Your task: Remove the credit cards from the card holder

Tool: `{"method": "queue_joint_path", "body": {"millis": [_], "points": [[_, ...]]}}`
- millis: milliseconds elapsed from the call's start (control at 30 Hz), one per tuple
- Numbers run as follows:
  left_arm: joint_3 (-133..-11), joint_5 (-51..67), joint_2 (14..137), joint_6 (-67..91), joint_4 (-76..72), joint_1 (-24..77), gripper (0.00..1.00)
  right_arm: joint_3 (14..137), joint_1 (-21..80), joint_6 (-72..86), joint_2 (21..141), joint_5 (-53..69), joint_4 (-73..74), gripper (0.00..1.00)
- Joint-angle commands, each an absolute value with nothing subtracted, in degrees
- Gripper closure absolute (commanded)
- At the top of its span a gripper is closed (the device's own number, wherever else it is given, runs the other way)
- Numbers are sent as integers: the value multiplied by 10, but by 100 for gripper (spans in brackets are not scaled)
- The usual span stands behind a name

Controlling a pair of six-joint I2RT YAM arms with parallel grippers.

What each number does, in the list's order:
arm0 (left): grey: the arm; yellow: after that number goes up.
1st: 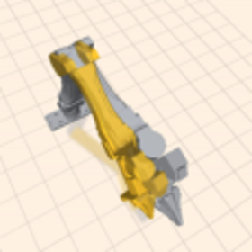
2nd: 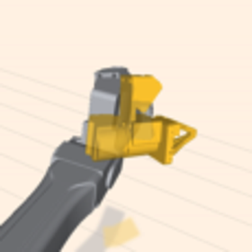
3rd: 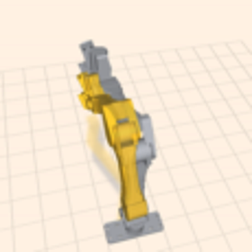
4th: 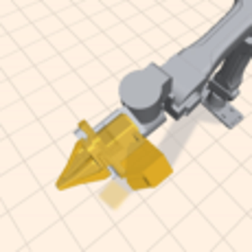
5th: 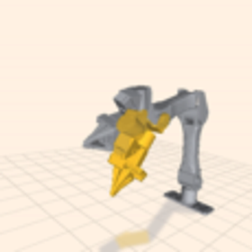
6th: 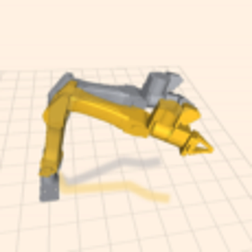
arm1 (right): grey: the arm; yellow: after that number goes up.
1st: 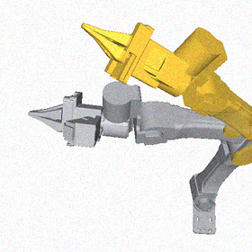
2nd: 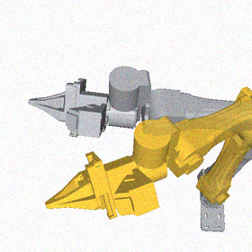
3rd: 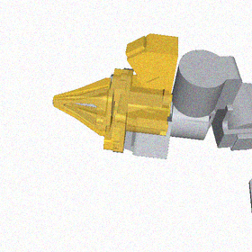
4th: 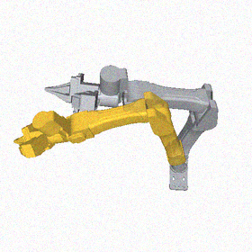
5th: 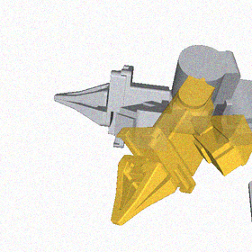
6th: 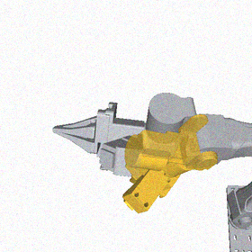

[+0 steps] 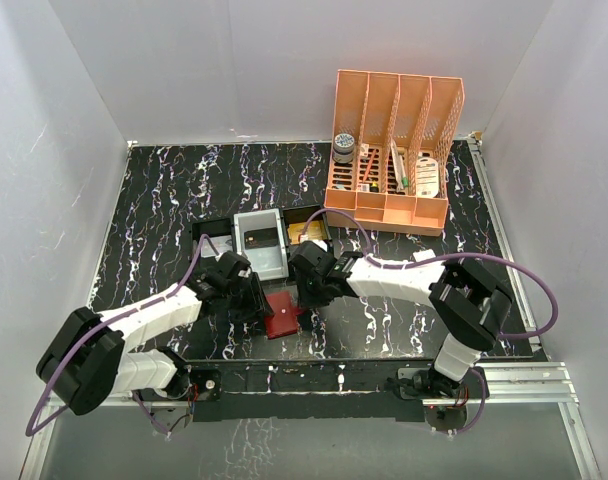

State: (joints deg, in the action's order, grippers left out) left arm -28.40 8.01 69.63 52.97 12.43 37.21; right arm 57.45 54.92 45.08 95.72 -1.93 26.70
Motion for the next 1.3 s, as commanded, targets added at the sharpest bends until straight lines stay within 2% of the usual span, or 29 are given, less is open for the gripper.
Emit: {"method": "queue_joint_path", "body": {"millis": [0,233,300,433,567,767,933,1100,1267], "points": [[-280,62,691,512,177,373,57,576,544,433,963,12,214,80],[-279,43,621,533,187,373,54,573,544,432,956,0,227,97],[-272,27,580,547,193,373,49,567,544,437,937,1,229,100],[-259,-7,481,581,209,372,28,522,544,463,880,52,173,100],[-244,-38,389,620,227,370,2,483,543,485,830,92,109,100],[-233,-65,275,648,247,368,1,461,544,523,793,161,13,100],[-230,-69,217,647,240,367,1,479,544,524,814,202,-17,100],[-242,-64,217,627,257,367,1,497,541,514,835,214,-13,100],[-245,-18,277,606,238,367,3,477,517,501,828,200,20,100]]}}
